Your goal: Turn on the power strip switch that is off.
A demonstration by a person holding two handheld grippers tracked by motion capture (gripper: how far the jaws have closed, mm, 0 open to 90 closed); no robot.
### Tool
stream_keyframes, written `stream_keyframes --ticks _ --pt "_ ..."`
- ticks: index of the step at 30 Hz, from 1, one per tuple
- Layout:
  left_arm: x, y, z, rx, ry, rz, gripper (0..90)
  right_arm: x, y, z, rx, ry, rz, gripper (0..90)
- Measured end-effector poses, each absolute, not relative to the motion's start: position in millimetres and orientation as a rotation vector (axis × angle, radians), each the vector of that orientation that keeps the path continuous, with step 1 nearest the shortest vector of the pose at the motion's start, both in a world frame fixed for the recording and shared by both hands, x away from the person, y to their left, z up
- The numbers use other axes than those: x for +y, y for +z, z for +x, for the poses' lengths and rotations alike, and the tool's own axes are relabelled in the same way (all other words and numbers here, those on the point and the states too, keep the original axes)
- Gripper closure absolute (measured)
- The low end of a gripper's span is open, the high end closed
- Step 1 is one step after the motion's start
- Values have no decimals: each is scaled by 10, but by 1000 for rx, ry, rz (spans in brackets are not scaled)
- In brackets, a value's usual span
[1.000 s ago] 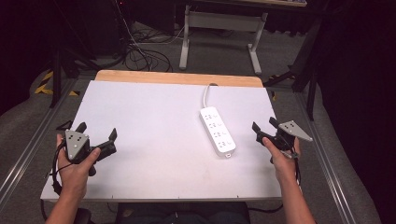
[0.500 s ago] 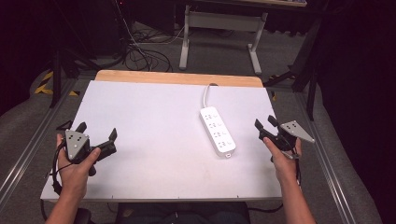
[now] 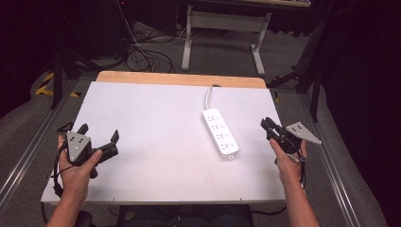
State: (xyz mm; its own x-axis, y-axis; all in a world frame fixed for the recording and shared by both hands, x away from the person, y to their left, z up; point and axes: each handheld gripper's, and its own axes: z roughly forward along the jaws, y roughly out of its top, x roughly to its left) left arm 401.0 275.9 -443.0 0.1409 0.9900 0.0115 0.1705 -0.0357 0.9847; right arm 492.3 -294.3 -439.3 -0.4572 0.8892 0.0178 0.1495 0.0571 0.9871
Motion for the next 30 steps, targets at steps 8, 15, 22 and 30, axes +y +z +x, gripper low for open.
stream_keyframes --ticks 8,15,22,30 --pt "2757 -4431 4012 1216 1033 1418 30 -2911 -4308 4881 1788 1400 1054 881" --pt "2760 -4434 4013 1219 1034 1418 31 -2880 -4221 4896 1845 1394 1089 900" --pt "2770 -4438 4014 1223 1039 1419 31 -2802 -4105 5014 1877 1369 1129 900" --pt "2782 -4441 4003 1225 1037 1418 31 -2610 -4024 5134 1945 1327 1130 900"
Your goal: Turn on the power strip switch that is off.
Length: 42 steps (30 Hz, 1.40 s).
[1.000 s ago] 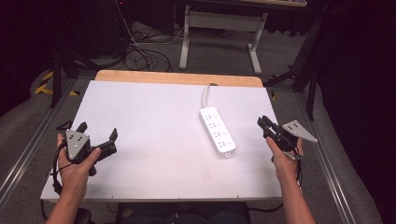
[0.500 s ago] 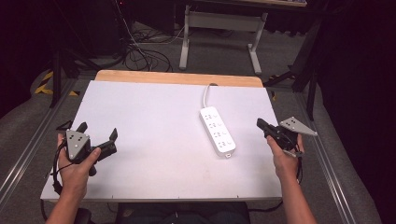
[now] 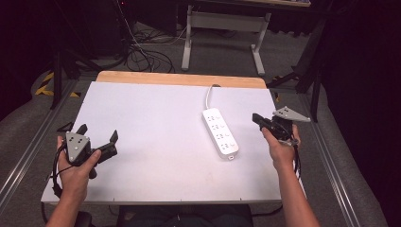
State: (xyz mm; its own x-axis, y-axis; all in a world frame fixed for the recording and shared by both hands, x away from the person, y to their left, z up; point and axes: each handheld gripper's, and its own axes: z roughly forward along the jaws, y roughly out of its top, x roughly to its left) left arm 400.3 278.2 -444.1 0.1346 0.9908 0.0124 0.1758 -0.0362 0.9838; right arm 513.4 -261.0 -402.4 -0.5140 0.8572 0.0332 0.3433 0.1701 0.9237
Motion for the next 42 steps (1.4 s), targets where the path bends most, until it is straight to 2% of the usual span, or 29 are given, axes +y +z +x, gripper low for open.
stream_keyframes --ticks 11,22,30,42 --pt "2785 -4442 3989 1226 1038 1420 32 -2309 -4096 5217 2064 1288 1101 900" --pt "2803 -4443 3959 1229 1043 1425 32 -2008 -4418 5356 2253 1124 1105 900" --pt "2810 -4445 3947 1231 1045 1424 32 -1939 -4575 5411 2308 1040 1105 900" --pt "2799 -4446 3959 1225 1040 1432 35 -1952 -4604 5404 2283 1072 1143 900"
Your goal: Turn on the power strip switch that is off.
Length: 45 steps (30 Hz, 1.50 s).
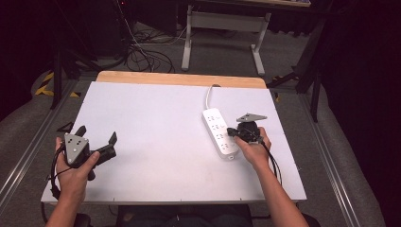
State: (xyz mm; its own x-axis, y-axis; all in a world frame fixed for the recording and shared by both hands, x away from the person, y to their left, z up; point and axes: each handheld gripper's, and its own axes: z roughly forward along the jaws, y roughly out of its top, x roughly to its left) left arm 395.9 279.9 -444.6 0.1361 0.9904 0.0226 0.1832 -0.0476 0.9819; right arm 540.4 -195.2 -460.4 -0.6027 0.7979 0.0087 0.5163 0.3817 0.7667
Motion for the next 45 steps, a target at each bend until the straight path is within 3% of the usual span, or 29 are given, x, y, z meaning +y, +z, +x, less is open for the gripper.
stream_keyframes --ticks 45 --pt "2828 -4448 3925 1234 1041 1423 40 -1872 -4659 5377 2239 1063 1174 900"
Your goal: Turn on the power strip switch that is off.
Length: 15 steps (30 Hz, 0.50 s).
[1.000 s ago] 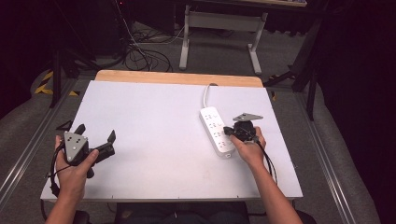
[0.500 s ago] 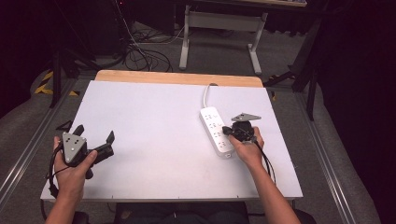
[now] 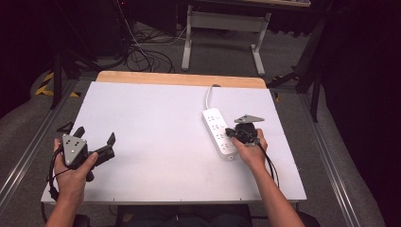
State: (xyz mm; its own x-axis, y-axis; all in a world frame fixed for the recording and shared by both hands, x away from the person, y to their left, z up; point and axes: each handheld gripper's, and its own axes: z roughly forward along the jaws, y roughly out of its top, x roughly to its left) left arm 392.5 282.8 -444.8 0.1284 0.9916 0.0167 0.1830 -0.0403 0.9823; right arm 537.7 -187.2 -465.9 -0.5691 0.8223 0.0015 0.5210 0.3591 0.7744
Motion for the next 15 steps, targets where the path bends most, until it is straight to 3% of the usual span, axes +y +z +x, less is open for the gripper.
stream_keyframes --ticks 15 --pt "2813 -4450 3950 1227 1033 1428 40 -1907 -4638 5339 2249 1071 1180 900"
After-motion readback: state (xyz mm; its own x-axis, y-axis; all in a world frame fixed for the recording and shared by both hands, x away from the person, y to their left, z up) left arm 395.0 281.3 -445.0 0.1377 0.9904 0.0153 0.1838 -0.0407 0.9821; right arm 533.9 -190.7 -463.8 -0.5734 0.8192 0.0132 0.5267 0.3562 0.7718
